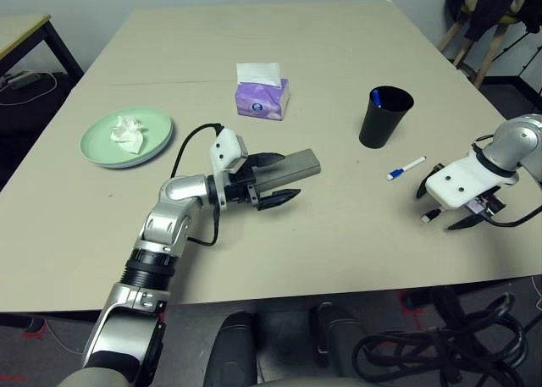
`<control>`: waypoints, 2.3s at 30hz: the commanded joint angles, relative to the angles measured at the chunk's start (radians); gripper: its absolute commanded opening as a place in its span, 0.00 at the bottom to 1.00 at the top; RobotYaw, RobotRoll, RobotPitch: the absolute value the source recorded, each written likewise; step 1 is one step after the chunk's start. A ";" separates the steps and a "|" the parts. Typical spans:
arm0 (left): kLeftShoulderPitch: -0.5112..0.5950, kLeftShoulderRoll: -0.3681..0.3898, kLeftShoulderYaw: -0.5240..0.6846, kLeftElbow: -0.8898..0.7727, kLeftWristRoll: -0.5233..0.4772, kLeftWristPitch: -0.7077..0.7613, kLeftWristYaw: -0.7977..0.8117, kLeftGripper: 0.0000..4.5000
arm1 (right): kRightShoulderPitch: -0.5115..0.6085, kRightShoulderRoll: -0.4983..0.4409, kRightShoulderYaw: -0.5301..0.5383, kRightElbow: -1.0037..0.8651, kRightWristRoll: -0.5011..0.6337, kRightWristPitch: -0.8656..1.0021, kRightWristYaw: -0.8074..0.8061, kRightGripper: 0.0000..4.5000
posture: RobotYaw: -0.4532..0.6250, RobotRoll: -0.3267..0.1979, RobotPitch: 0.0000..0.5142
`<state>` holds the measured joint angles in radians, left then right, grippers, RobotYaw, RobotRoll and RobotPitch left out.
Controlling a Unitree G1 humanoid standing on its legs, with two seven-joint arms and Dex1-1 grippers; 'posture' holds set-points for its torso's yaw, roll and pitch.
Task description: Organize and tidy the items on the table.
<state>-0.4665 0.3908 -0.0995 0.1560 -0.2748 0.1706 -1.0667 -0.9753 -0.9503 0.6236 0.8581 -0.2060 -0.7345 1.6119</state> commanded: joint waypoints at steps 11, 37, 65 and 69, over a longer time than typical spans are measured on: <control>0.022 0.019 -0.010 -0.058 -0.013 -0.013 -0.008 0.99 | 0.041 0.038 -0.028 0.023 -0.081 -0.060 -0.045 1.00 | 0.52 0.62 0.28; 0.012 0.033 -0.016 -0.028 -0.011 -0.068 -0.047 1.00 | 0.038 -0.048 0.062 -0.182 0.250 0.323 0.002 0.09 | 0.51 0.62 0.24; -0.099 0.002 0.042 0.102 -0.012 -0.087 0.023 1.00 | 0.128 0.545 -0.784 -0.578 0.732 0.919 -0.859 0.09 | 0.46 0.62 0.19; -0.121 0.013 0.051 0.113 -0.018 -0.087 0.013 1.00 | 0.087 0.549 -0.825 -0.521 0.710 0.879 -0.931 0.09 | 0.46 0.62 0.18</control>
<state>-0.5800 0.3984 -0.0542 0.2533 -0.2815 0.0753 -1.0495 -0.8725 -0.4004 -0.1743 0.3156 0.5222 0.1657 0.7094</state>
